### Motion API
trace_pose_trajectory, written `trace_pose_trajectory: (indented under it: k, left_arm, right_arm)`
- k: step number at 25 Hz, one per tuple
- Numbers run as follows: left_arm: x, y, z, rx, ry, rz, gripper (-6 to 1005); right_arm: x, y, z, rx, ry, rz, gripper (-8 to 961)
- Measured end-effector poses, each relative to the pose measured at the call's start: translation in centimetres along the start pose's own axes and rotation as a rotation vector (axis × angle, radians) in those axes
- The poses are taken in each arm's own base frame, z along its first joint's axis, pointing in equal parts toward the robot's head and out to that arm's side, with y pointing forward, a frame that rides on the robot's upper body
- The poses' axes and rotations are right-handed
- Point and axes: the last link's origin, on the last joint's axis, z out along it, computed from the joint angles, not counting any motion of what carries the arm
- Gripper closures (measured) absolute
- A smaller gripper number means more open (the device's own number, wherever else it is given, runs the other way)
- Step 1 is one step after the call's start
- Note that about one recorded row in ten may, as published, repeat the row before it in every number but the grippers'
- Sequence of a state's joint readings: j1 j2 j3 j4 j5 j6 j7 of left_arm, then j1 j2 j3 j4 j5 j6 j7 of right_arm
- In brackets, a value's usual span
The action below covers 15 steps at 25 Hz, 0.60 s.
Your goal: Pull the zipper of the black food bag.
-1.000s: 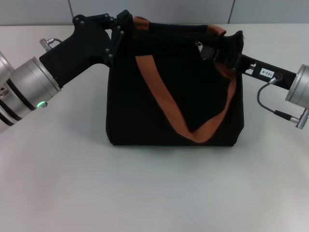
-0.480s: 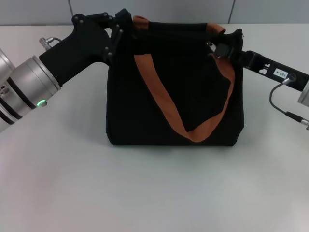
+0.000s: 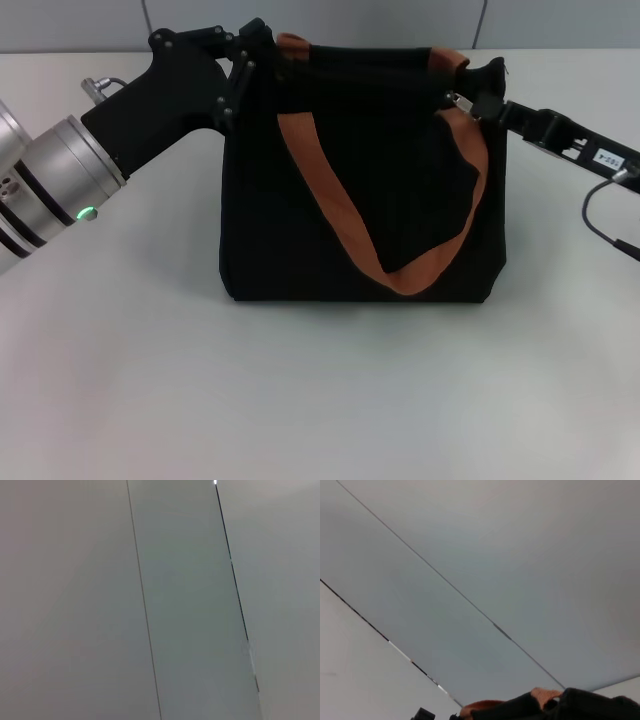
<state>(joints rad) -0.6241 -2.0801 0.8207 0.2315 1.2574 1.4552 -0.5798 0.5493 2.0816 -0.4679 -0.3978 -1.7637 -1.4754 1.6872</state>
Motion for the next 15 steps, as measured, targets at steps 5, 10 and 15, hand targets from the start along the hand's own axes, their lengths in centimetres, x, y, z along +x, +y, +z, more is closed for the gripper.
trace_pose_trajectory:
  k: [5, 10, 15]
  left_arm:
    - [0.0, 0.0, -0.1, 0.005, 0.000, -0.002, 938]
    - [-0.1, 0.0, -0.1, 0.013, 0.002, -0.011, 937]
    - [-0.1, 0.0, -0.2, 0.014, 0.001, -0.014, 937]
  right_arm:
    - [-0.2, 0.1, -0.8, -0.005, -0.038, 0.008, 957]
    - [-0.4, 0.3, -2.4, -0.027, -0.127, 0.014, 956]
    - [0.1, 0.5, -2.9, -0.037, -0.135, -0.040, 929]
